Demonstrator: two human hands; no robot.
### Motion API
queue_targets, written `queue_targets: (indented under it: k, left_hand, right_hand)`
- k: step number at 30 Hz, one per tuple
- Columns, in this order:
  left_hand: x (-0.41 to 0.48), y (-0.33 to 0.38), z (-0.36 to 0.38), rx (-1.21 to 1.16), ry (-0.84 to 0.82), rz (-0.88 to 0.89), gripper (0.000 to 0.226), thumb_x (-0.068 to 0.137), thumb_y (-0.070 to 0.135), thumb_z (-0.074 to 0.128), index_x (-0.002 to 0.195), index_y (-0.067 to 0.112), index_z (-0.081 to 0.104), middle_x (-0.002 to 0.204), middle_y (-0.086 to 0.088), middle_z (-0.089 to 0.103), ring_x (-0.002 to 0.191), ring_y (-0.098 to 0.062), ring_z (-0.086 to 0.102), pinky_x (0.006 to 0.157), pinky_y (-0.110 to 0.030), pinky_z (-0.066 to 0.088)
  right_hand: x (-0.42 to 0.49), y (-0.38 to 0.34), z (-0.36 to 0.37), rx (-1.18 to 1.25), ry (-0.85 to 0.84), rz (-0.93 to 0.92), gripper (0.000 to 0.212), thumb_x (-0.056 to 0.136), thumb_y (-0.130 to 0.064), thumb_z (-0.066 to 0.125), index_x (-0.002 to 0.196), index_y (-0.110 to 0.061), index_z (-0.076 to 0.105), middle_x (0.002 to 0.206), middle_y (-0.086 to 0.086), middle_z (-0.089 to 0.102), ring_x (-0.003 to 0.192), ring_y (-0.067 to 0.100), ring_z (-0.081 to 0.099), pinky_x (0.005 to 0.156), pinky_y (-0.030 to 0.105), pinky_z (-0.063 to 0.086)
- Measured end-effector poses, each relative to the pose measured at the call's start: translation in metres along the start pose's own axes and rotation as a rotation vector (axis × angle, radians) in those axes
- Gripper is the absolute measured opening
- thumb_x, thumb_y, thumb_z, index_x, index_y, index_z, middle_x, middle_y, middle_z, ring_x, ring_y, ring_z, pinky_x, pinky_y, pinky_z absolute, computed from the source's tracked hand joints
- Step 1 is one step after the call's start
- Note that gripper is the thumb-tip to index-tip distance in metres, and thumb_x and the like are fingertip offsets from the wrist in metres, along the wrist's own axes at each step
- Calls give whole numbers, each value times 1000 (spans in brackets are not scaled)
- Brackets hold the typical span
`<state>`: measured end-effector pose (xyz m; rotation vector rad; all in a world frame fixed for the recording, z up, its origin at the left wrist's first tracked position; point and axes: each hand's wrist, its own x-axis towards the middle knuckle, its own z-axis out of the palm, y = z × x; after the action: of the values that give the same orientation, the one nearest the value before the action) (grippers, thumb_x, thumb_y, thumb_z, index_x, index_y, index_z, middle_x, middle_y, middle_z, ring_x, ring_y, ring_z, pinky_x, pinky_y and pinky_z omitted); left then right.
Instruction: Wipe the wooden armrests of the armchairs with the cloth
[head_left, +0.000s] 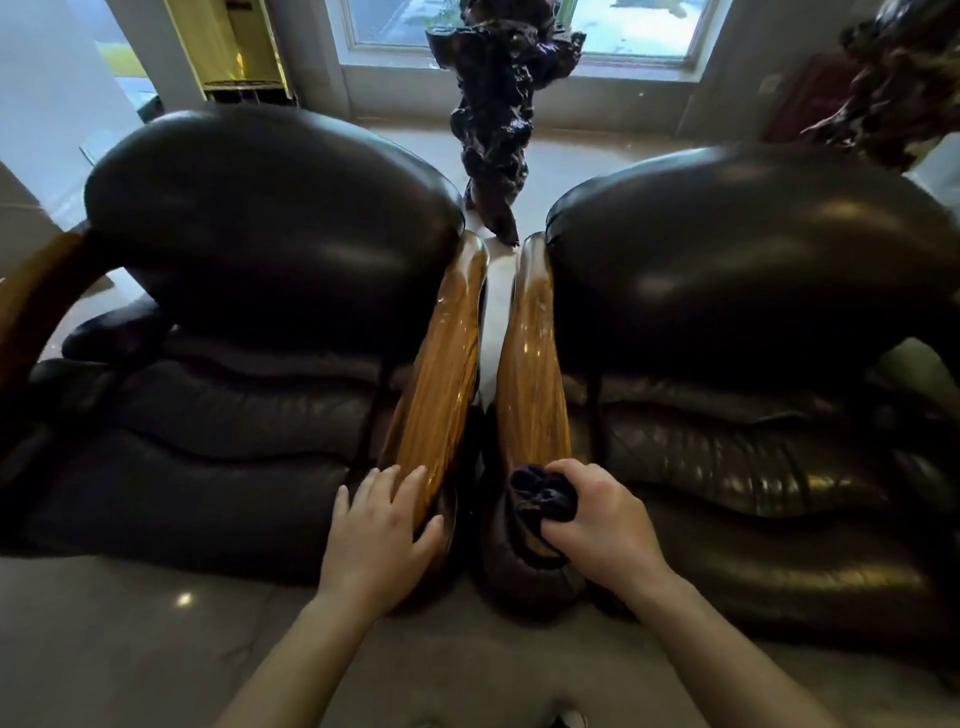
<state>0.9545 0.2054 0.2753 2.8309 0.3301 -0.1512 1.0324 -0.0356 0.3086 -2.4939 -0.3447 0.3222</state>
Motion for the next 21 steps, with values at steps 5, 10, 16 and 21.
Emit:
queue_targets:
  k: [5,10,16,21]
  left_hand:
    - [67,-4,15,-12,-26,14,67,93,61,32,152,33,22,160,-1,27,149,-20,18,122,-49,15]
    - [143,-11,52,-25,-54,-22,66,93,59,35,153,33,21,162,-3,23,151,-22,13,122,-49,14]
    - [236,-27,106,27,-19,7,69,94,57,36,154,30,18,164,-8,16,152,-25,5,122,-52,11]
    - [331,-41,157,65,70,93,72,91,58,33,154,29,14,163,-9,13,152,-27,2,122,-52,6]
  right_hand:
    - [59,28,12,71,-7,48,52,80,-31,77,128,-34,56,104,-15,57,90,4,59,69,16,48]
    - [135,75,35,238,-33,193,55,79,-23,79,128,-35,56,107,-16,59,93,2,60,73,17,51]
    - [210,111,68,292,97,264,54,79,-23,79,127,-34,57,111,-16,62,97,1,60,78,23,53]
    - [270,128,109,214,233,226,59,84,-24,76,137,-27,52,121,-12,54,104,0,54,80,13,42]
